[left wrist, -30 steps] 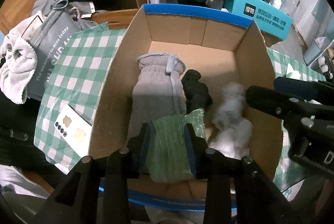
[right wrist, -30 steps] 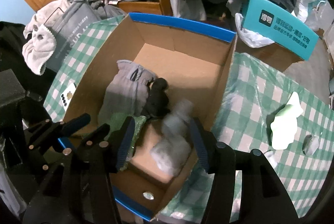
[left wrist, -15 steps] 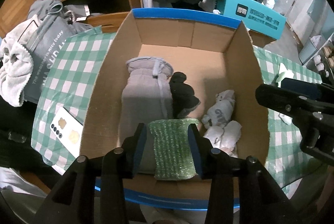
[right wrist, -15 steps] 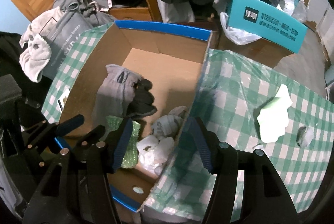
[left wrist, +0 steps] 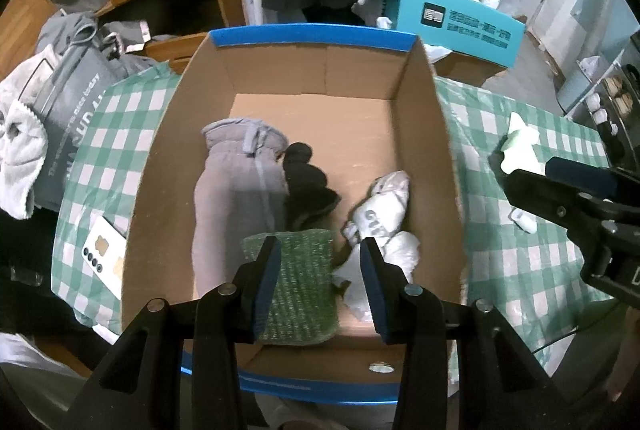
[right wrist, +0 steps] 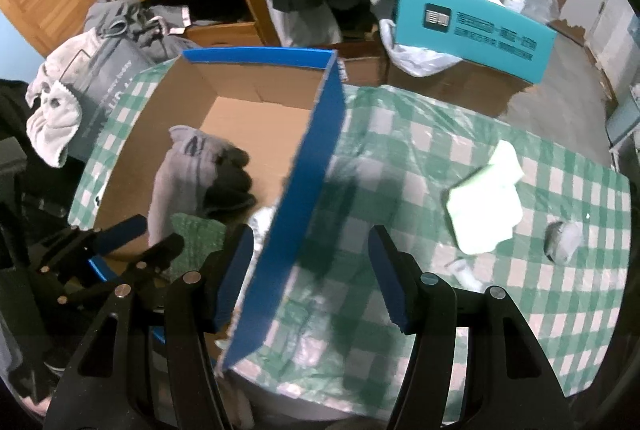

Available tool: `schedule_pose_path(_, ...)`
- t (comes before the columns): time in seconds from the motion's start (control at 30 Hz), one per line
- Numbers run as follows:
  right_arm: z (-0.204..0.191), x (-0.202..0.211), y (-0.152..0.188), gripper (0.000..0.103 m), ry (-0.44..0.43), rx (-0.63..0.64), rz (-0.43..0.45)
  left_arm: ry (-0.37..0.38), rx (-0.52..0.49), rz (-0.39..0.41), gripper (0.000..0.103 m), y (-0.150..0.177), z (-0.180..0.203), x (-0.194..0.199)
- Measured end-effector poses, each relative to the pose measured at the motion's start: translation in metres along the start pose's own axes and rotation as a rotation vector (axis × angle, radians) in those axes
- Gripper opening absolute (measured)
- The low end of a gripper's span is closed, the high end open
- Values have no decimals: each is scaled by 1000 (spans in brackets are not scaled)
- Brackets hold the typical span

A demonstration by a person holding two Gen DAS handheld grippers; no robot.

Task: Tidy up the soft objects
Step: 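Move both tools back over the table toward the grey sock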

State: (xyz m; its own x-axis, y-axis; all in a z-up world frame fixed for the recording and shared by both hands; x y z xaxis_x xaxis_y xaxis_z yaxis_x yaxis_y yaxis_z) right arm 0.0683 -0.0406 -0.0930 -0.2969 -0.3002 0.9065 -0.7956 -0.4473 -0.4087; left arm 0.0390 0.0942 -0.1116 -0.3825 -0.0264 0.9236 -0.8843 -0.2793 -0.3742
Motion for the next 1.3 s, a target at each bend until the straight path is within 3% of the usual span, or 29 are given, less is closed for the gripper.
schedule_pose_path(0.77,93,23,65,62,72,-141,-8,-3,-171,3,48,19,88,4)
schedule_pose_path(0.93,113,28,79,63,83,-181,-6,1,-203,-5,55,25,109,1)
schedule_pose_path(1.3,162,34,109,64,129,-262,-10,4,-255,-83,56,41,155,-23)
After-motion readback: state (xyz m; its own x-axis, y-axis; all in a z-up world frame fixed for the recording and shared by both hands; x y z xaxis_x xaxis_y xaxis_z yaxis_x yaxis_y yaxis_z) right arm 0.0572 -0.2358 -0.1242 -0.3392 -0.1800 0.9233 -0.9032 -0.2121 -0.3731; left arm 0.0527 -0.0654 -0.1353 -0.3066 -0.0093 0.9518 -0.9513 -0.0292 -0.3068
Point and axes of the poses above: each gripper's, at about its wrist camera, not at the fingertips, and x roughly against the way its jaws point, z to its right, y to its underside, the point moved 6 cm from there along -x, roughly the way its jaws point, and after that the axes turned 13 degrees about x, right-handed, at the moved point
